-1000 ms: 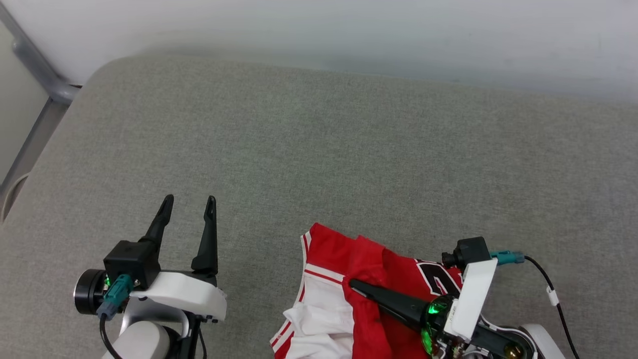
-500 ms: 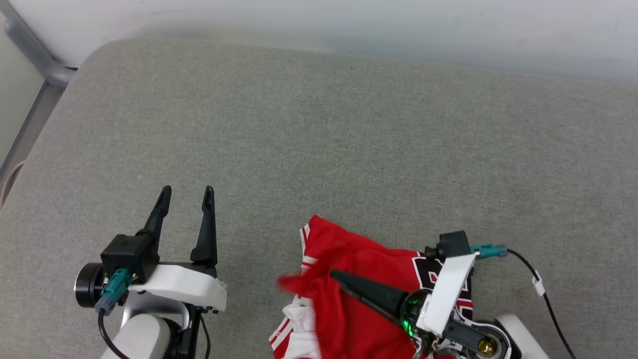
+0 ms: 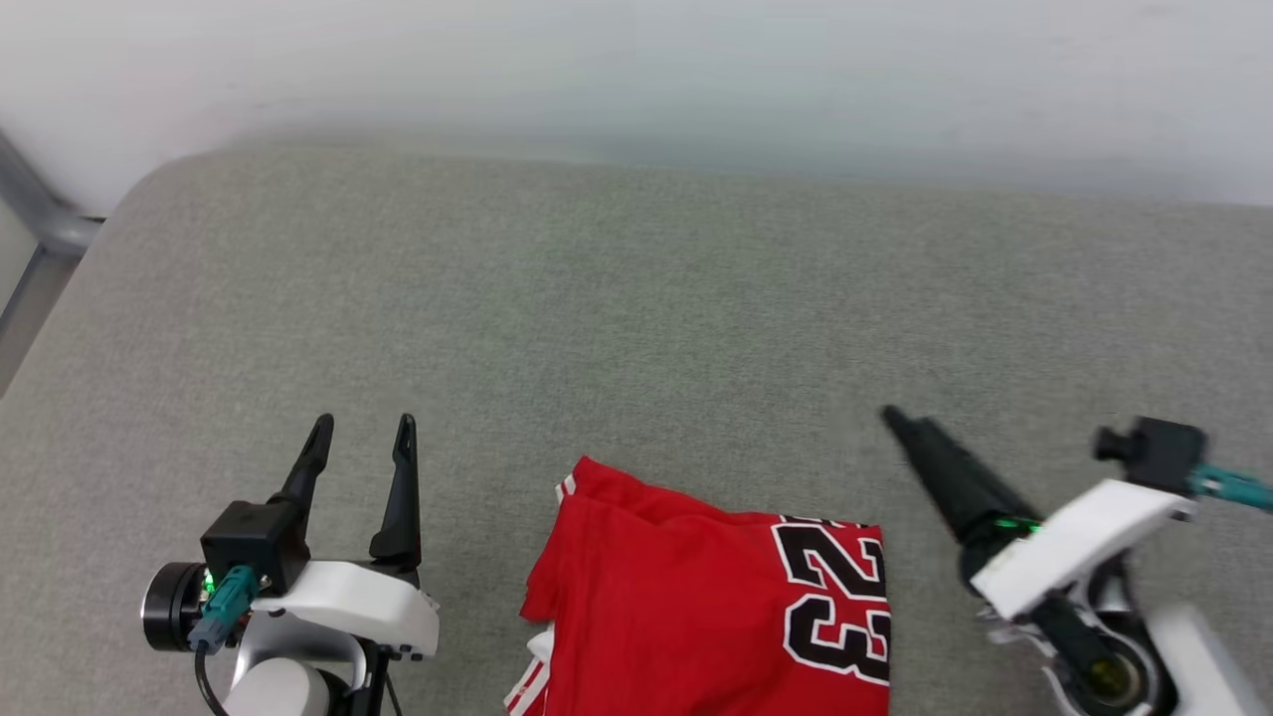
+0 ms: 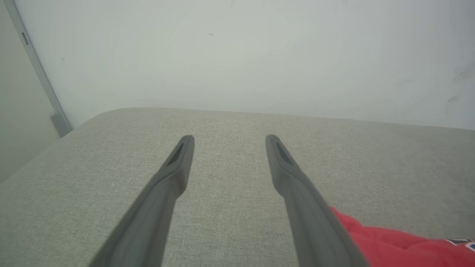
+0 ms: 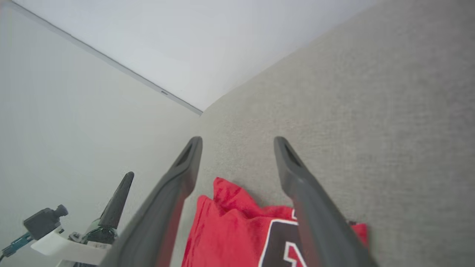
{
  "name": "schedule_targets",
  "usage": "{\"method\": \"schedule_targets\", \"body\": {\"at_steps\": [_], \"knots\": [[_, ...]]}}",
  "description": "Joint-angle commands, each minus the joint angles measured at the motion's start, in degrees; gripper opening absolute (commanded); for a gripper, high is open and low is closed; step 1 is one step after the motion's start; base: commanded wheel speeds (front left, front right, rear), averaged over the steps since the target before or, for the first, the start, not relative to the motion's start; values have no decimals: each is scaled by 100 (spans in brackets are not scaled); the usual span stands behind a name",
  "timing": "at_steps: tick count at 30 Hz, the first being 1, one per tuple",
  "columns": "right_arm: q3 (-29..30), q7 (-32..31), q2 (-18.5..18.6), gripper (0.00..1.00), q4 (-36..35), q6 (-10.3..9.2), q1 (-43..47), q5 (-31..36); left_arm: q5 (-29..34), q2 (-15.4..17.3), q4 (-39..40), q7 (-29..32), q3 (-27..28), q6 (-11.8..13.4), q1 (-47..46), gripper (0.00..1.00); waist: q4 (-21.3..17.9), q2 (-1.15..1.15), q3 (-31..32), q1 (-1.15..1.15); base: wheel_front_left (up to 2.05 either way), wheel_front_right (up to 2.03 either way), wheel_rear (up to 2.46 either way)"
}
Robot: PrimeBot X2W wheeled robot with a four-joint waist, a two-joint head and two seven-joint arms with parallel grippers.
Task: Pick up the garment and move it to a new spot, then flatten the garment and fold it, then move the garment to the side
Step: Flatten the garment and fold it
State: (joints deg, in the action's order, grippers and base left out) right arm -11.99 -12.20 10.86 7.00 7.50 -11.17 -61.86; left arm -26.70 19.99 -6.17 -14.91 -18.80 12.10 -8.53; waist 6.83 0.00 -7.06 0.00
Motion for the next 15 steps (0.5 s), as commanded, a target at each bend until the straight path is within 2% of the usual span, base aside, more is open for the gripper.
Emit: {"method": "schedule_targets", "body": {"at_steps": [1,5,6,7,8,9,15], "knots": [[198,248,134,100,16,-3,116,451,29,33,-26,-40,29,-1,58,100,-126,0,108,0,0,0,0],[686,644,209,100,27,-3,329,1596,0,58,-70,-40,78,31,183,100,-305,0,293,0,0,0,0],[686,644,209,100,27,-3,329,1596,0,58,-70,-40,78,31,183,100,-305,0,293,0,0,0,0],[935,795,184,100,-75,-3,416,2201,-3,67,-78,-40,102,40,232,100,-385,0,384,0,0,0,0],[1044,855,145,100,-130,-3,461,2467,-2,75,-81,-40,111,46,257,100,-423,0,419,0,0,0,0],[1044,855,145,100,-130,-3,461,2467,-2,75,-81,-40,111,46,257,100,-423,0,419,0,0,0,0],[1535,1048,-164,100,-727,-3,776,3967,12,142,-71,-40,140,90,389,100,-556,0,587,0,0,0,0]]}}
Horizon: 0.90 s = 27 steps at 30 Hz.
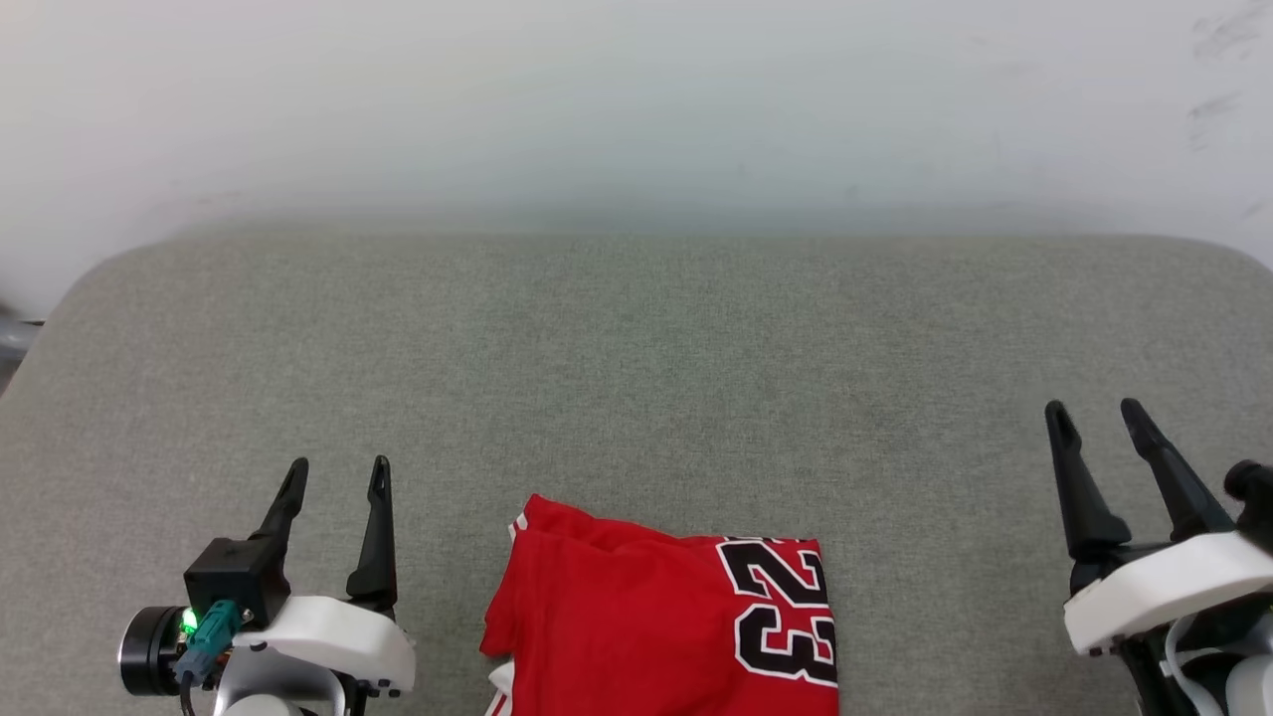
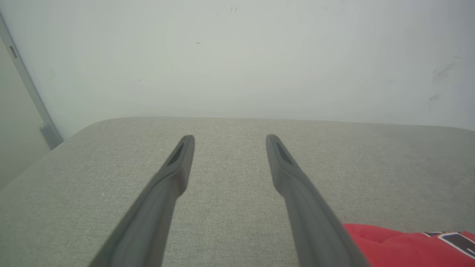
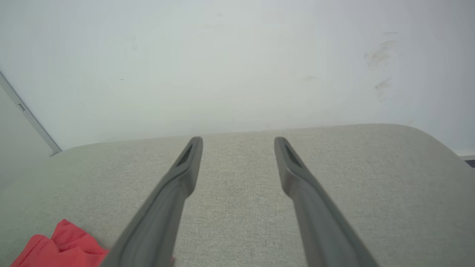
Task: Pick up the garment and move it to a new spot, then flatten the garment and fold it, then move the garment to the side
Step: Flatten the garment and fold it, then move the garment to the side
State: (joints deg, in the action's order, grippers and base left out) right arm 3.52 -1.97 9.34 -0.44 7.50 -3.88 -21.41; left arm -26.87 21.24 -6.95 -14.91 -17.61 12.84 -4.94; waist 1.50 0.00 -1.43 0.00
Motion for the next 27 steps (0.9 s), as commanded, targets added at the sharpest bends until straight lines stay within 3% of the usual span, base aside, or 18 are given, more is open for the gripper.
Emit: {"method": "schedule_targets", "body": {"at_steps": [1,6,14,23,27], "knots": [[14,33,-28,100,-88,-3,109,192,32,24,0,-39,22,31,52,100,-34,0,53,0,0,0,0],[36,-70,-264,100,-475,-3,433,814,42,66,-21,-34,45,123,222,100,-81,0,213,0,0,0,0],[-13,-93,-504,100,-795,-3,809,1107,39,111,-15,-34,69,217,437,100,-120,0,301,0,0,0,0],[78,-243,-624,100,-961,-3,782,1062,36,129,56,-35,52,239,329,100,-146,0,250,0,0,0,0],[306,-468,-636,100,-874,-3,775,748,40,127,85,-36,59,238,245,100,-93,0,210,0,0,0,0]]}}
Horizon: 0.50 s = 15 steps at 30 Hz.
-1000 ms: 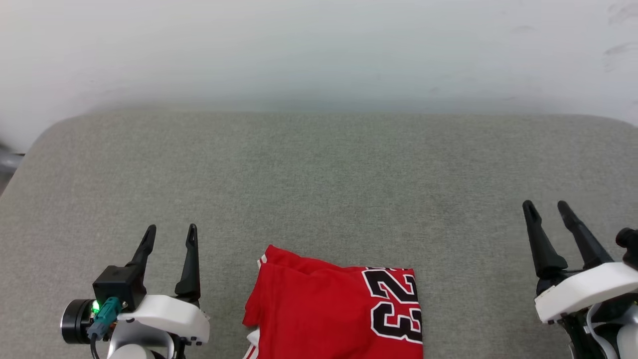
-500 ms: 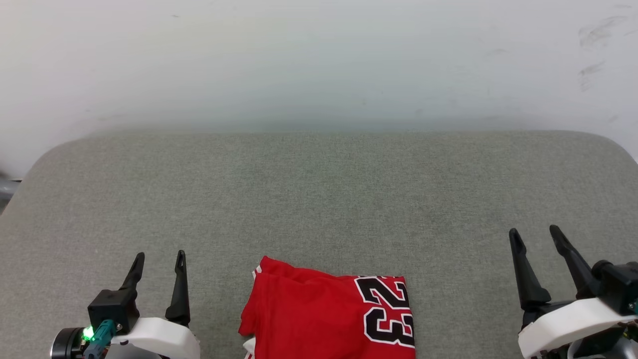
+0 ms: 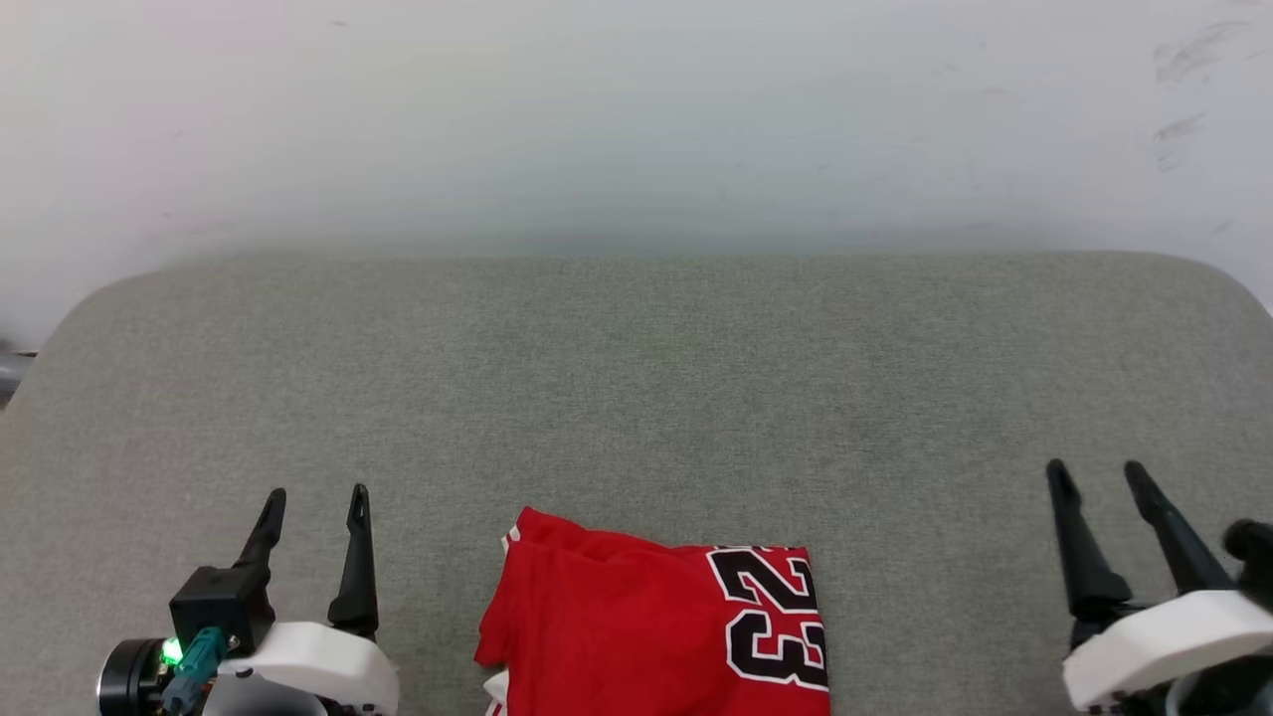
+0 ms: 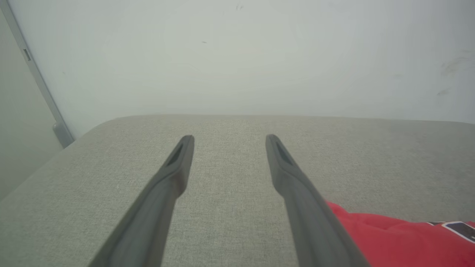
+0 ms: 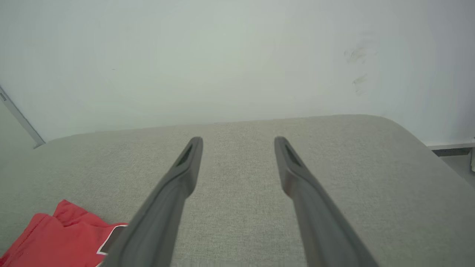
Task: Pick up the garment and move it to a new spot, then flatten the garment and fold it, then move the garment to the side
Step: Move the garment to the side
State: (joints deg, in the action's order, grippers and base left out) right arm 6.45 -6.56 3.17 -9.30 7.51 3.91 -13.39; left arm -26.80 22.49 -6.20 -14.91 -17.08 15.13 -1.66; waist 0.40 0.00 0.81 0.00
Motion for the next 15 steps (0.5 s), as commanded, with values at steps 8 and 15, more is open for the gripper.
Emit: {"method": "schedule_targets", "body": {"at_steps": [8,15], "knots": [[361,-1295,177,100,452,-4,88,-1150,81,-38,250,-38,85,6,-313,100,288,0,-364,0,0,0,0],[-248,-2793,439,100,763,-4,29,-2182,175,-141,439,-39,161,-45,-520,100,513,0,-794,0,0,0,0]]}}
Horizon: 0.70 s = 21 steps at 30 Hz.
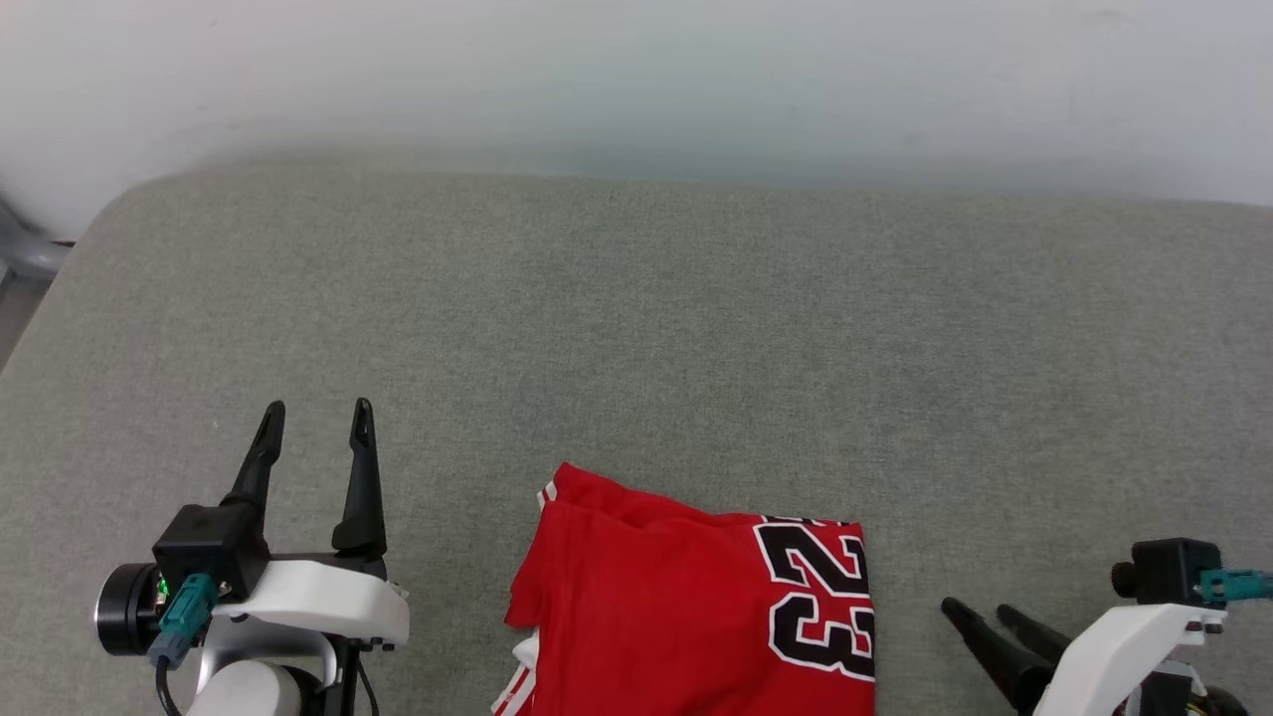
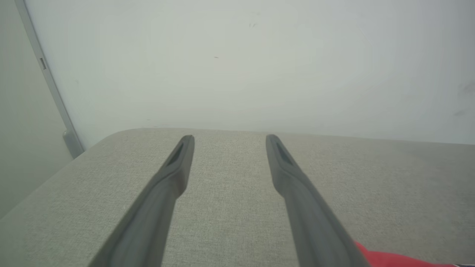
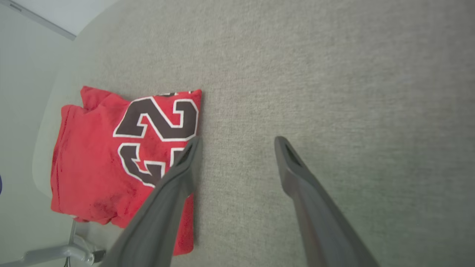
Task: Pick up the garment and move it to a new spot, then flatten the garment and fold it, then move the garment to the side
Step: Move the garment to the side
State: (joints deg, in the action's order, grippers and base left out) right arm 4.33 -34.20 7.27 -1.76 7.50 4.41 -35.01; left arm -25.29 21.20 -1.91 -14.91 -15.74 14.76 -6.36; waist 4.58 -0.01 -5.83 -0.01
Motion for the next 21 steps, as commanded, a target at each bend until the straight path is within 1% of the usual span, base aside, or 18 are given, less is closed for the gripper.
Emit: {"method": "schedule_targets", "body": {"at_steps": [1,3,5,11,19,20,21], "knots": [[-107,-145,26,100,45,-3,-51,-169,43,-41,22,-39,33,-13,-74,100,126,1,-190,1,0,0,0],[-282,-305,70,100,113,-3,-139,-350,74,-108,54,-39,42,-53,-137,100,188,1,-297,1,0,0,0],[-457,-410,39,100,222,-3,-229,-541,100,-159,49,-39,46,-94,-188,100,249,1,-390,1,0,0,0],[-873,-520,83,100,605,-4,-449,-904,209,-334,-33,-39,133,-222,-330,100,409,1,-570,1,0,0,0],[-1323,-640,146,100,1283,-8,-537,-954,324,-510,-130,-40,326,-377,-296,100,508,1,-597,1,0,0,0],[-1378,-640,133,70,1353,-8,-539,-960,351,-526,-145,-40,352,-400,-276,100,512,1,-587,1,0,0,0],[-1416,-610,102,31,1402,-8,-568,-994,366,-552,-159,-40,370,-412,-261,100,517,1,-576,1,0,0,0]]}}
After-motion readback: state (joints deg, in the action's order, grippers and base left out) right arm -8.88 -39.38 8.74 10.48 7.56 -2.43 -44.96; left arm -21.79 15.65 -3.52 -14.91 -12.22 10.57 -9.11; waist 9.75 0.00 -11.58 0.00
